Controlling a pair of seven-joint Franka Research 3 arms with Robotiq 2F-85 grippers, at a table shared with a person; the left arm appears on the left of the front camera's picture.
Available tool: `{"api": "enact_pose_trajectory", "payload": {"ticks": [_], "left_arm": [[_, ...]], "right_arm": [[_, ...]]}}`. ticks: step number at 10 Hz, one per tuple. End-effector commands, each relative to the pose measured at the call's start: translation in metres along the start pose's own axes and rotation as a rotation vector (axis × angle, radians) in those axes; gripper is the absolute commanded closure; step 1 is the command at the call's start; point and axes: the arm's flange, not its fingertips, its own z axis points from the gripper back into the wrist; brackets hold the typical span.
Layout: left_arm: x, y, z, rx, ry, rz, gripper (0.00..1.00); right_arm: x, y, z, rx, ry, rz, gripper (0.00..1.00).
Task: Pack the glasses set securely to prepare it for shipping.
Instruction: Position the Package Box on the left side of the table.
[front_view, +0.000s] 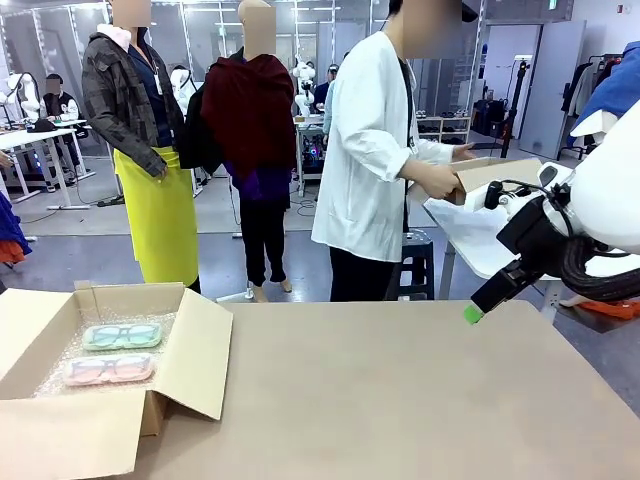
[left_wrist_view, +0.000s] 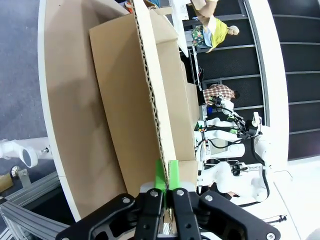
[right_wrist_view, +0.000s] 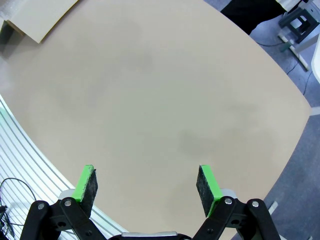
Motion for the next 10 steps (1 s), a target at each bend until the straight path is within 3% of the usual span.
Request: {"api": "enact_pose_trajectory", "payload": {"ticks": [1,2,6,7,9,10], "left_arm": [[-0.008,-0.001,-0.002,0.003,-0.007,-0.011,0.97],[0.0,0.0,0.0,0.0,0.0,0.0,0.97],[-0.01,-0.012,0.001,0.164,-0.01,0.022,0.1],[-0.012,-0.014,0.002,0.19,-0.021,0.032,0.0],[-0.016,-0.018,0.002,0.213,-0.04,0.038,0.0],[-0.019,-0.025,0.007,0.225,-0.049,0.032,0.18]], "right_arm": [[0.0,0.001,0.001,-0.008,0.001,0.0,0.0],[0.0,0.001,0.001,-0.008,0.001,0.0,0.0],[0.0,0.001,0.001,-0.008,0.001,0.0,0.0],[0.0,0.001,0.001,-0.008,0.001,0.0,0.0],[0.0,0.001,0.001,-0.008,0.001,0.0,0.0],[0.0,0.001,0.001,-0.008,0.001,0.0,0.0]]}}
